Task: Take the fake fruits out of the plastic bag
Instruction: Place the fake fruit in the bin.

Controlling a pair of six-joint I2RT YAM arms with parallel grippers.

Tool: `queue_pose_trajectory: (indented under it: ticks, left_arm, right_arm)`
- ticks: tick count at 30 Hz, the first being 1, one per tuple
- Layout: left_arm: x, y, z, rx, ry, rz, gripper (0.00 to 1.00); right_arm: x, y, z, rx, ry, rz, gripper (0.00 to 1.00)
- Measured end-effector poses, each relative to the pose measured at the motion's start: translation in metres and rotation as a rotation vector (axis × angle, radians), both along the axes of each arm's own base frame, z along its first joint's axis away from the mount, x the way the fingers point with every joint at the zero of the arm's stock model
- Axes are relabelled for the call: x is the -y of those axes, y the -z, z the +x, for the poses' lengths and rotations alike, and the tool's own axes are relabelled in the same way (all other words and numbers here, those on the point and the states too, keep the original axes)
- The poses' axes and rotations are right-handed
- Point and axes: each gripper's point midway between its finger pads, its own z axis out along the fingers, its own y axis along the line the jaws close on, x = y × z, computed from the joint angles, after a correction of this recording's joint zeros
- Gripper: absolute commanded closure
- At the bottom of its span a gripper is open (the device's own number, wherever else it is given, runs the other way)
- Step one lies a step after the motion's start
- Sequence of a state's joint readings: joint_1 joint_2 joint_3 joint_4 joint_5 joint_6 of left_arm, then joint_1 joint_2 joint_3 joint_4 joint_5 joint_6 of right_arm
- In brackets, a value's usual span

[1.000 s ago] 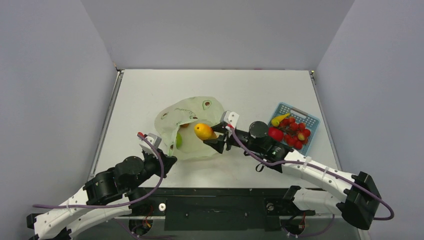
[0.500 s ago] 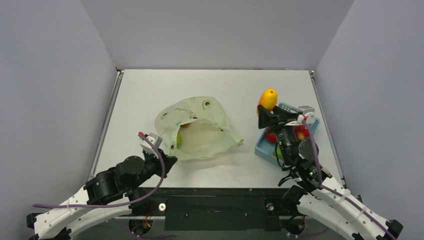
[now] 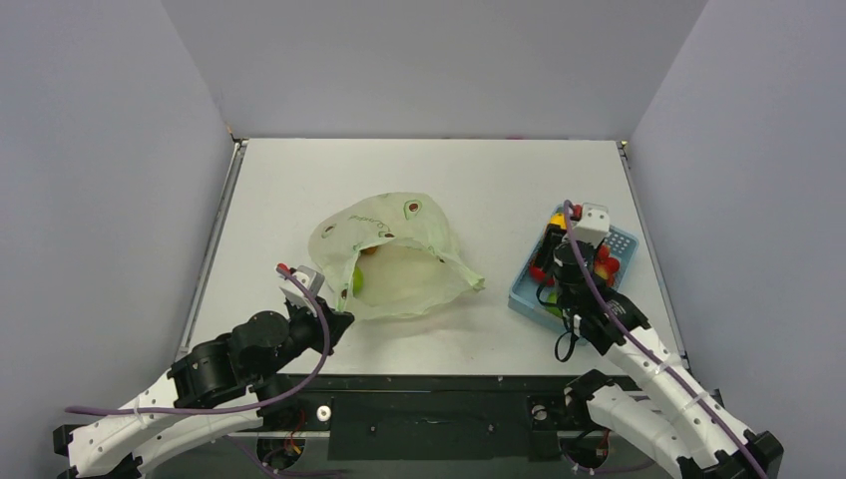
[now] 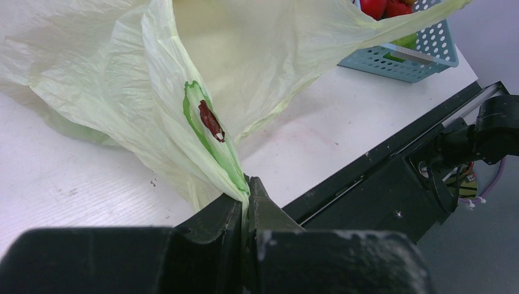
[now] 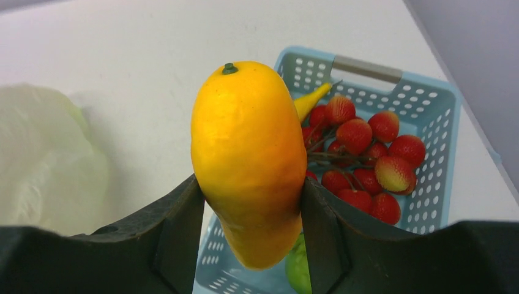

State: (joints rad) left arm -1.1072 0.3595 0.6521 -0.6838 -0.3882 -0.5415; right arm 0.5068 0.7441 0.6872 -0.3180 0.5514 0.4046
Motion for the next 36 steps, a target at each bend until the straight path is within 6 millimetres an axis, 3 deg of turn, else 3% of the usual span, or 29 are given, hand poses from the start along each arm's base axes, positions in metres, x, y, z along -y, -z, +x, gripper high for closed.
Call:
queue_pose_trajectory:
  ticks: [6, 9, 11, 18, 19, 21, 32, 36]
  left_arm:
    - [0.0, 0.0, 0.0, 0.001, 0.0, 0.0, 1.0]
    - [0.0, 0.0, 0.0, 0.001, 0.0, -0.001, 1.0]
    - [0.0, -0.001, 0.0, 0.001, 0.0, -0.003, 1.0]
    - [0.0, -0.001, -0.001, 0.002, 0.003, -0.003, 1.0]
    - [0.0, -0.001, -0.001, 0.002, 0.005, -0.003, 1.0]
    - [0.0, -0.001, -0.001, 0.002, 0.006, -0.005, 1.0]
    - [0.0, -0.002, -0.002, 0.005, 0.007, -0.01, 1.0]
    - [0.0, -0.002, -0.002, 0.005, 0.011, -0.01, 1.0]
  right_arm:
    - [-0.01, 0.056, -0.002, -0.234, -0.096, -0.125, 1.0]
    - [-0.007, 0.071, -0.005, -0.297, -0.093, -0.126, 0.92]
    - [-0.005, 0.074, -0.006, -0.296, -0.076, -0.095, 0.76]
    - [-0.004, 0.101, -0.019, -0.279, -0.042, 0.04, 0.43]
    - [-0.005, 0.104, -0.02, -0.281, -0.039, 0.057, 0.32]
    - [-0.007, 0.109, -0.022, -0.287, -0.032, 0.089, 0.22]
    - [-0.009, 0.1, -0.019, -0.244, -0.021, 0.142, 0.19]
    - [-0.013, 0.087, -0.016, -0.227, -0.051, 0.138, 0.19]
